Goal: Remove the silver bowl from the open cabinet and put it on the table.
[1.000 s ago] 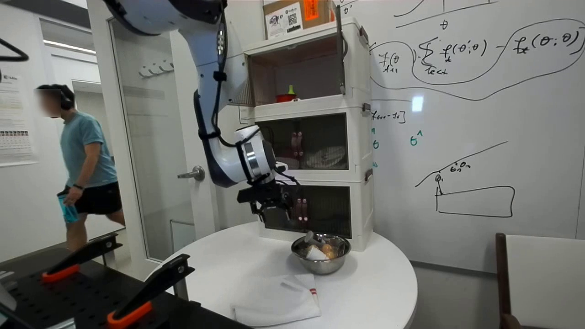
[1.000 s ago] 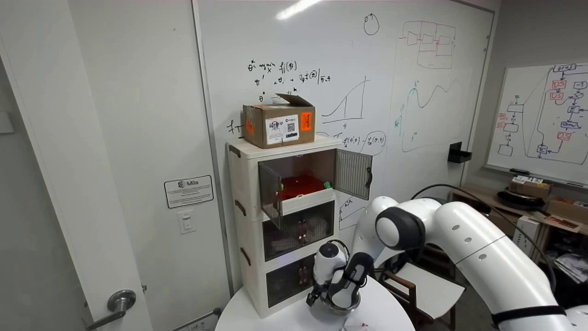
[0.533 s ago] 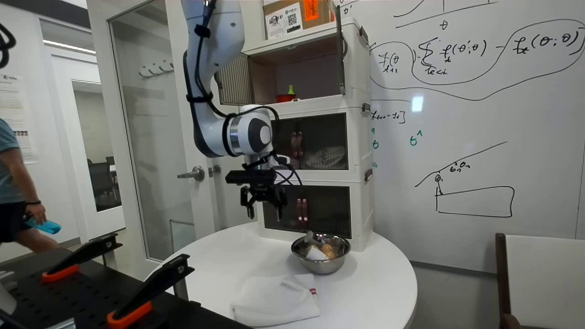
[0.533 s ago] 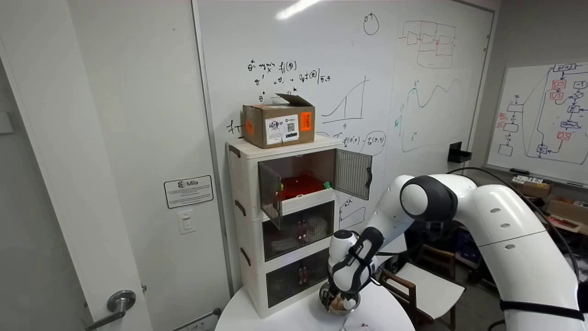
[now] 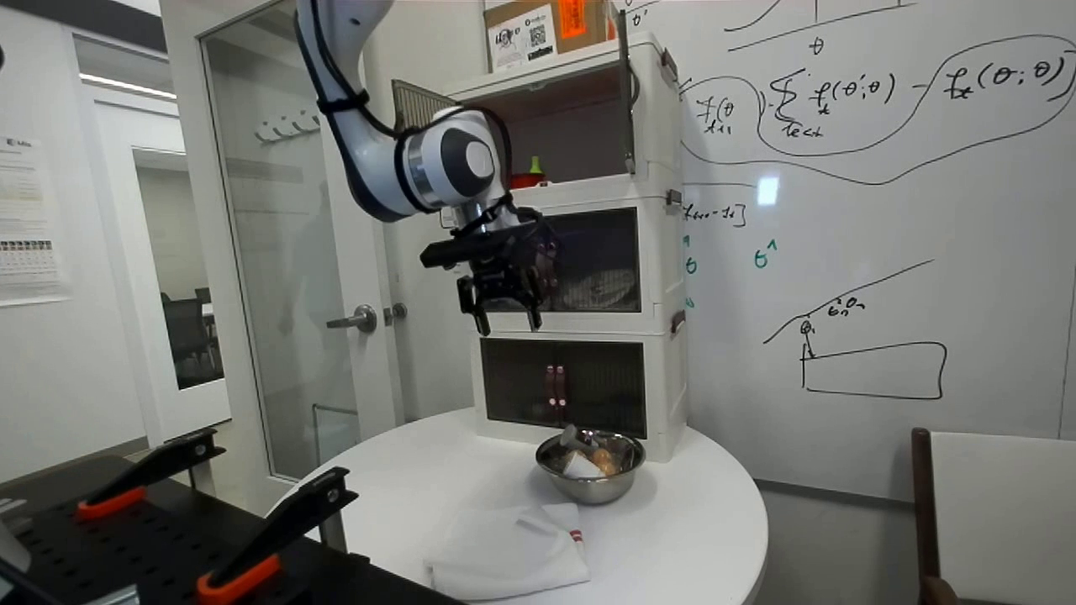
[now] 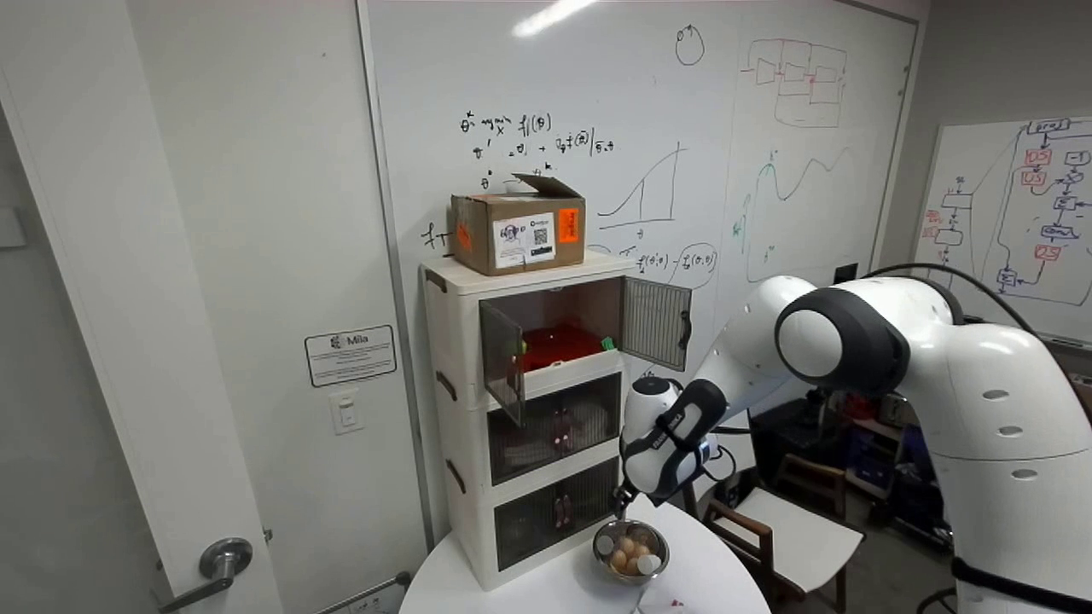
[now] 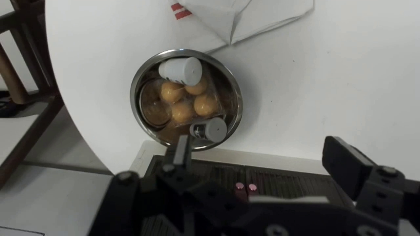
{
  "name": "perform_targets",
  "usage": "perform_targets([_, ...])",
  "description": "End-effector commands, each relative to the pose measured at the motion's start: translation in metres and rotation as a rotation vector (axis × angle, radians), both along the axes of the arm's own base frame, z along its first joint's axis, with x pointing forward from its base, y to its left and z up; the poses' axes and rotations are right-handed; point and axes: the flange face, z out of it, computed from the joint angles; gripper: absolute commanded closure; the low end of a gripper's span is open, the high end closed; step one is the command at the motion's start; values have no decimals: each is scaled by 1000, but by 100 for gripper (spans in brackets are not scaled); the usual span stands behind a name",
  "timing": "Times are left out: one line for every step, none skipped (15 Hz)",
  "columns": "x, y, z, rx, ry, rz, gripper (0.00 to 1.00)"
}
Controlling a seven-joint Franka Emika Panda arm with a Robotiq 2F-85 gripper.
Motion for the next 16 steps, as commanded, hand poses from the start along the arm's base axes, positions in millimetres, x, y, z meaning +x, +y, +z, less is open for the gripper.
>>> perform_targets([-4,-4,50,20,-6,26,0])
perform_targets([-2,-5,64,24,-12,36,0])
perform_targets([0,-4,82,31,-23,57,0])
perform_targets([1,-3,97,37,-30,79,0])
perform_targets([2,-1,115,42,-35,106,0])
perform_targets([3,1,130,49,-32,137,0])
perform_targets([4,3,145,55,-26,160,0])
perform_targets([6,4,162,55,-19,169,0])
perform_targets([7,5,176,55,-12,178,0])
perform_targets([8,5,191,51,-4,171,0])
perform_targets([8,4,206,52,0,168,0])
perform_targets([8,2,219,51,4,150,0])
perform_targets([9,1,231,53,8,140,0])
perform_targets([9,-1,243,52,12,130,0])
perform_targets([9,-4,253,53,14,117,0])
perform_targets([8,-6,264,57,9,114,0])
